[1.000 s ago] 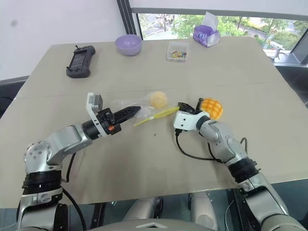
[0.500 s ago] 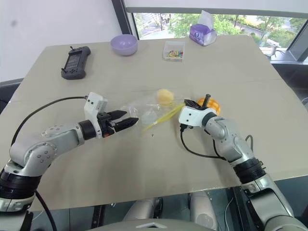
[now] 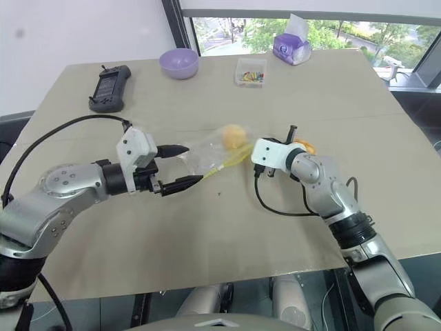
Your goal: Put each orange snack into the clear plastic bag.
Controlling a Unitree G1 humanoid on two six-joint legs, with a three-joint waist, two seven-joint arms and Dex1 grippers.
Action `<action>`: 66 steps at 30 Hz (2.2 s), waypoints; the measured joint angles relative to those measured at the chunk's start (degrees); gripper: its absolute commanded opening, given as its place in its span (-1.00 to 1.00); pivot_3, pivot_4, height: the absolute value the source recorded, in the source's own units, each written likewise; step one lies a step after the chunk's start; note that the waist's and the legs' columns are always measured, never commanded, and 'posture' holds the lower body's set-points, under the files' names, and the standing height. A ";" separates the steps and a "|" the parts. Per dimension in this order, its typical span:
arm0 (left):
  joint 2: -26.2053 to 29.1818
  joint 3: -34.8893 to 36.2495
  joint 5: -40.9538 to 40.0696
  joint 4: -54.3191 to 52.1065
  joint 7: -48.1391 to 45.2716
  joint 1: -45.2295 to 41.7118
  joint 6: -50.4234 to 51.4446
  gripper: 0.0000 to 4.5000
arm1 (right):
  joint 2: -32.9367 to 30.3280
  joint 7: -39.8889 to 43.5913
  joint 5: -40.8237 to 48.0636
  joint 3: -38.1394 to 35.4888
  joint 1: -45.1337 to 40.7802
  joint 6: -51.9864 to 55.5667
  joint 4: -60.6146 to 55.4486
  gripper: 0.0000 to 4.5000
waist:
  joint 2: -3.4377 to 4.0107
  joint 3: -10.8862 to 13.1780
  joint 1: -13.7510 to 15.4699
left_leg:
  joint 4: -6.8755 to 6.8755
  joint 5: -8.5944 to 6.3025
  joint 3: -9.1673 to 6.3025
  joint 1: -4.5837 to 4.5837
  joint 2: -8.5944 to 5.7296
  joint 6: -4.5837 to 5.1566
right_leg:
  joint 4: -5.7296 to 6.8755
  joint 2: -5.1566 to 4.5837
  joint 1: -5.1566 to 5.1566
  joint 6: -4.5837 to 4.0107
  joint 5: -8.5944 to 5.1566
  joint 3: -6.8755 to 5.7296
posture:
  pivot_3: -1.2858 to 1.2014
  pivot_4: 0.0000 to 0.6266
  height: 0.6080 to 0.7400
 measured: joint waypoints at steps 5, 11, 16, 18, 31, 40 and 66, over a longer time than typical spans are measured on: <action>0.14 -2.29 2.74 -1.59 -1.73 -0.03 1.53 0.87 | 0.00 0.53 -0.02 0.00 -0.10 1.20 -0.02 -1.00 | 0.00 0.00 -0.06 | 0.00 0.00 0.01 -0.01 0.01 0.00 | 0.02 0.01 -0.03 0.00 0.00 0.01 | 0.03 -0.52 1.00; -1.24 -6.02 9.96 -2.49 -2.09 -1.03 -0.44 0.87 | 0.37 1.00 0.03 0.04 -0.09 3.52 -0.50 -1.00 | 0.00 0.00 0.00 | 0.01 0.00 0.01 -0.01 0.00 0.00 | 0.04 0.01 -0.03 0.00 0.00 0.00 | 0.03 -0.52 1.00; -2.57 -8.41 15.77 -2.48 -2.24 -3.74 -3.68 0.87 | 0.67 1.52 0.25 0.20 -0.09 4.69 -0.82 -1.00 | -0.02 0.01 0.00 | 0.02 0.00 0.02 -0.02 -0.01 0.00 | 0.04 0.01 -0.03 0.00 0.00 0.01 | 0.03 -0.52 1.00; -3.92 -9.22 17.79 -2.46 -2.27 -4.97 -4.84 0.87 | 0.68 1.65 0.28 0.22 -0.10 4.81 -0.82 -1.00 | -0.02 0.01 0.00 | 0.02 0.00 0.02 -0.02 0.00 0.00 | 0.04 0.01 -0.03 0.00 0.00 0.01 | 0.03 -0.52 1.00; -4.99 -10.84 26.47 -2.29 -3.62 -1.94 -9.25 -0.99 | 0.75 1.67 0.36 0.24 -0.13 5.06 -0.81 -1.00 | -0.02 0.01 -0.02 | 0.03 0.00 0.04 -0.03 0.00 0.00 | 0.08 0.01 -0.07 0.00 0.00 0.03 | 0.03 -0.52 1.00; -11.06 -11.57 35.70 17.99 -0.99 -5.56 -30.92 -1.00 | -0.98 5.50 1.53 0.04 0.81 8.74 -4.54 -0.87 | -0.01 -0.01 0.44 | 0.15 0.01 -0.14 -0.16 -0.03 0.00 | 0.09 -0.03 -0.09 0.00 0.01 -0.16 | 0.03 -0.52 1.00; -18.82 -5.88 23.75 29.19 -11.26 -10.03 -31.12 -1.00 | 13.52 -4.30 15.63 -8.79 8.46 26.06 -17.41 -0.99 | -0.01 -0.02 -0.08 | 1.07 0.04 -0.28 -0.83 -0.11 -0.05 | 1.03 -0.04 -0.70 0.02 0.02 -0.21 | 0.03 -0.52 1.00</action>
